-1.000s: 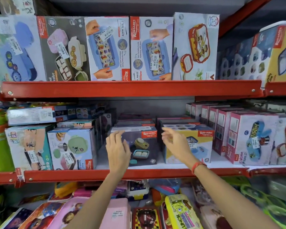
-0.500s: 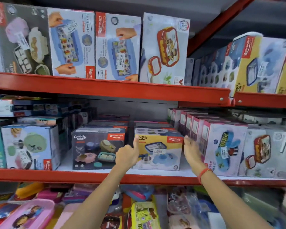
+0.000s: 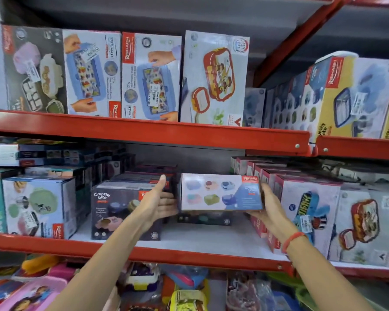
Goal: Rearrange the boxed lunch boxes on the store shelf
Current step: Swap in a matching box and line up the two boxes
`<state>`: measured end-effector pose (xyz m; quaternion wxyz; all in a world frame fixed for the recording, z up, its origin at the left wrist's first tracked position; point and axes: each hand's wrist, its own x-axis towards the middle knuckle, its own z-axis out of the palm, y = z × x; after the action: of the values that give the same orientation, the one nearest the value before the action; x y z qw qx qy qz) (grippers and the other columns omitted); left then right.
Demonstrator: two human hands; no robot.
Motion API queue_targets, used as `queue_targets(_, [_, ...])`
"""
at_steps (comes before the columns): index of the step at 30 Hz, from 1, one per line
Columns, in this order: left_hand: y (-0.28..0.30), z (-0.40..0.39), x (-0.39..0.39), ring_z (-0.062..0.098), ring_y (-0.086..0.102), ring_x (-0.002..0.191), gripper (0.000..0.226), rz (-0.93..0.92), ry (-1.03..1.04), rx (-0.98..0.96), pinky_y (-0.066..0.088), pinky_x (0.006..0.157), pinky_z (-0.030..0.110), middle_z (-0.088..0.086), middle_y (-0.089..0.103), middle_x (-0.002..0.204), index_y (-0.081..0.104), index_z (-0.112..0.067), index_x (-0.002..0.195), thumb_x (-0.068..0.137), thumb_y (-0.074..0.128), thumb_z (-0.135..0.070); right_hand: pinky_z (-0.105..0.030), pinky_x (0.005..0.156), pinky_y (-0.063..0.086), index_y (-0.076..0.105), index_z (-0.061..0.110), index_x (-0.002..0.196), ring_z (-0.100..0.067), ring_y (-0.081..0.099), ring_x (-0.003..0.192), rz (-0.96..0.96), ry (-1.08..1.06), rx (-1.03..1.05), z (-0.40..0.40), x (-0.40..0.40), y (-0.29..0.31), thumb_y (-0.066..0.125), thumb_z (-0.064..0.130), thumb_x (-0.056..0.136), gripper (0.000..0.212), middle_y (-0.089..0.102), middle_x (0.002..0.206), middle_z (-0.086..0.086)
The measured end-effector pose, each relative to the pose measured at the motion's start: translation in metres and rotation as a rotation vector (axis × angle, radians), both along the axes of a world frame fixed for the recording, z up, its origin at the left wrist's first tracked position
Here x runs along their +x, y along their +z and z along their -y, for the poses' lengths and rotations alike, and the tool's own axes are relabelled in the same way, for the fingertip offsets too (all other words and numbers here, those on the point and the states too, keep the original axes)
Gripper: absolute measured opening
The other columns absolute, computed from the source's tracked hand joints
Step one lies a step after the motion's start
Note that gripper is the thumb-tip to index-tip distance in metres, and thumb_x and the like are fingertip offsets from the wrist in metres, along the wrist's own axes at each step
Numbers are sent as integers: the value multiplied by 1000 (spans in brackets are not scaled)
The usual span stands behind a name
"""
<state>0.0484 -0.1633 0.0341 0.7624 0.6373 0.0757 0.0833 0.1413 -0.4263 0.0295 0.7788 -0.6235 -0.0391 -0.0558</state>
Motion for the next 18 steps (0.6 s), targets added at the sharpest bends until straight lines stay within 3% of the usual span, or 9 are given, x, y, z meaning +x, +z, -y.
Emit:
queue_targets(4, [8, 3, 7, 27, 72, 89, 62, 52, 75, 77, 60, 62, 28, 18, 72, 108, 63, 2, 113, 82, 61, -52, -31, 60, 49, 69, 15, 77, -21, 64, 65, 111, 3, -14, -1, 3, 4, 54, 39, 91, 31, 72, 57, 1])
queue_targets(8, [4, 2, 7, 18, 73, 76, 25, 101, 19, 59, 58, 64, 28, 3, 78, 80, 70, -9, 94, 89, 60, -31, -32, 64, 53, 70, 11, 84, -20, 68, 62, 147, 32, 31, 6, 3, 2, 60, 42, 87, 33, 73, 66, -5])
queue_targets(10, [0, 2, 9, 19, 71, 82, 17, 129, -14, 73, 57, 71, 30, 0, 78, 80, 70, -10, 89, 90, 55, -18, -35, 70, 54, 69, 8, 88, -21, 70, 67, 165, 44, 24, 8, 2, -1, 66, 35, 84, 28, 75, 76, -10])
queue_targets(12, [-4, 5, 12, 23, 67, 92, 17, 155, 2, 108, 55, 80, 32, 6, 75, 90, 69, -8, 95, 87, 54, -7, -42, 81, 53, 67, 8, 92, -29, 68, 86, 188, 36, 17, 8, 5, -6, 73, 19, 78, 19, 73, 97, -19])
queue_targets(14, [-7, 9, 15, 21, 65, 92, 30, 169, 38, 163, 52, 86, 31, 8, 72, 96, 64, -6, 112, 85, 54, 0, -47, 89, 53, 65, 8, 101, -34, 65, 101, 227, -7, -26, 6, 8, -12, 74, 5, 76, 27, 67, 111, -22])
queue_targets(16, [-14, 13, 21, 18, 65, 89, 36, 168, 63, 187, 52, 81, 28, 7, 72, 98, 59, -8, 120, 86, 51, 0, -46, 90, 54, 62, 8, 111, -31, 64, 105, 268, -42, -72, 3, 8, -20, 73, 1, 76, 37, 67, 113, -18])
queue_targets(18, [-26, 14, 27, 18, 66, 94, 40, 159, 96, 223, 52, 79, 28, 10, 71, 109, 54, -9, 126, 87, 50, -3, -44, 90, 54, 62, 11, 108, -28, 65, 104, 296, -49, -72, -2, 8, -30, 72, -2, 77, 35, 69, 108, -12])
